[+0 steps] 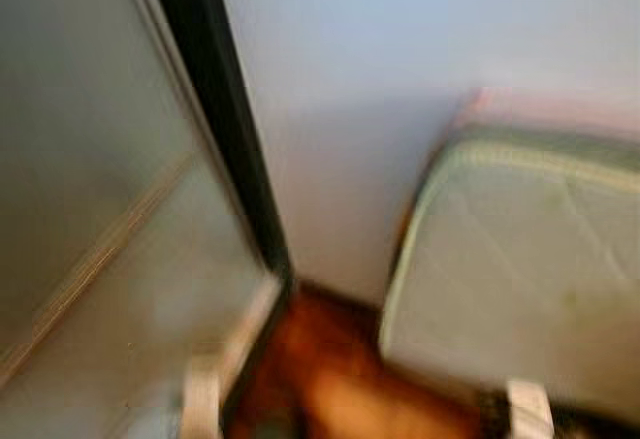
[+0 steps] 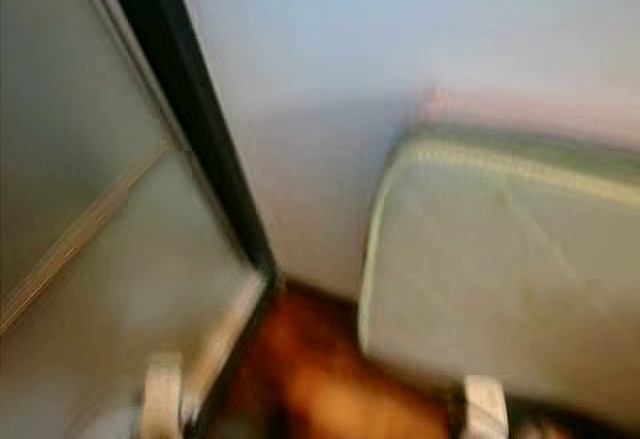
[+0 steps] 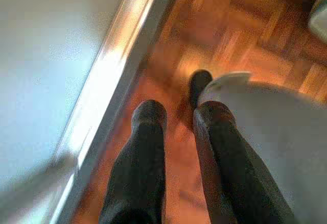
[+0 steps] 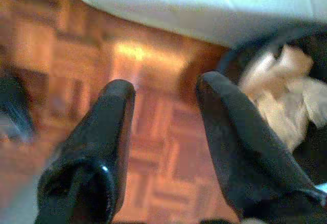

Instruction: Clean up the room

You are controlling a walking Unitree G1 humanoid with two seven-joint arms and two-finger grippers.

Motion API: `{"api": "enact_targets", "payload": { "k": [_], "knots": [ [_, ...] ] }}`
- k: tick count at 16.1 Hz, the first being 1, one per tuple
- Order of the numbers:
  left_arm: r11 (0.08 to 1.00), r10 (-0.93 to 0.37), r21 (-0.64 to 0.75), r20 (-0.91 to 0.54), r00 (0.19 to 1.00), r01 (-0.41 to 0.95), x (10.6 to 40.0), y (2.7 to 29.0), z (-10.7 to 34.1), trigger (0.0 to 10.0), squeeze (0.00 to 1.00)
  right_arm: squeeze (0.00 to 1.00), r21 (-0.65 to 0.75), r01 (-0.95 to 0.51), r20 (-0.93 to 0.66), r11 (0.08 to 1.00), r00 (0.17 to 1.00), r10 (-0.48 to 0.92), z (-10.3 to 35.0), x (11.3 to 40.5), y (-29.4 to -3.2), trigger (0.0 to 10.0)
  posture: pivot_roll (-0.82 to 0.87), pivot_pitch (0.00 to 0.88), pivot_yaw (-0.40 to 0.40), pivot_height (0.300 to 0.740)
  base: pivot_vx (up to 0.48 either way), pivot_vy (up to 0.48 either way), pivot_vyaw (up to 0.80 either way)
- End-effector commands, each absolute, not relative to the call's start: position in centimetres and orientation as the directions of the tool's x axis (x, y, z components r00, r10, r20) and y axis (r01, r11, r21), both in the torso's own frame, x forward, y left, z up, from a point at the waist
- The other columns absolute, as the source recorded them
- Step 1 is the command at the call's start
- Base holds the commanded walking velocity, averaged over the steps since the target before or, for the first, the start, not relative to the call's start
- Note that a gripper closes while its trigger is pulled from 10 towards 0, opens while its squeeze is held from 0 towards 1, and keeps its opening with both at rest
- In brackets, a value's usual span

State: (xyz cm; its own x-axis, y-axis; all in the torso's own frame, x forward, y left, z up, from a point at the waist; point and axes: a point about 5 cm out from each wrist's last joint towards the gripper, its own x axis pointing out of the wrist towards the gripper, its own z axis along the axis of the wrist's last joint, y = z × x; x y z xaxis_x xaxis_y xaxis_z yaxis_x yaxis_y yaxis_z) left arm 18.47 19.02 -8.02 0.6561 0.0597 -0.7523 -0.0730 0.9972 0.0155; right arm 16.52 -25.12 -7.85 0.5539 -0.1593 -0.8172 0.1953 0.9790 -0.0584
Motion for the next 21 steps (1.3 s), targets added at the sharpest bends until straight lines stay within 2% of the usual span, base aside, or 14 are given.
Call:
{"api": "enact_targets", "payload": {
  "k": [1,9,21],
  "knots": [
    [0.992,0.101,0.054,-0.885,0.455,-0.115,12.4,24.3,-9.6,10.0,0.00,0.00,0.022,0.176,-0.873,0.984,0.483,-0.067,-9.0,13.9,-24.6,10.0,0.07,0.026,-0.030,0.740,-0.322,0.000,0.00],
    [0.988,0.134,0.088,-0.894,0.427,-0.124,12.0,25.1,-9.6,10.0,0.00,0.00,0.019,0.200,-0.868,0.980,0.490,-0.083,-8.9,14.1,-24.7,10.0,0.08,0.037,-0.032,0.740,-0.039,0.000,0.00],
    [0.989,0.143,0.113,-0.885,0.443,-0.093,12.7,25.8,-9.1,10.0,0.00,0.00,0.026,0.182,-0.884,0.983,0.463,-0.062,-9.4,13.5,-23.9,10.0,0.08,0.000,-0.005,0.740,0.000,0.000,-0.77]
  ]
}}
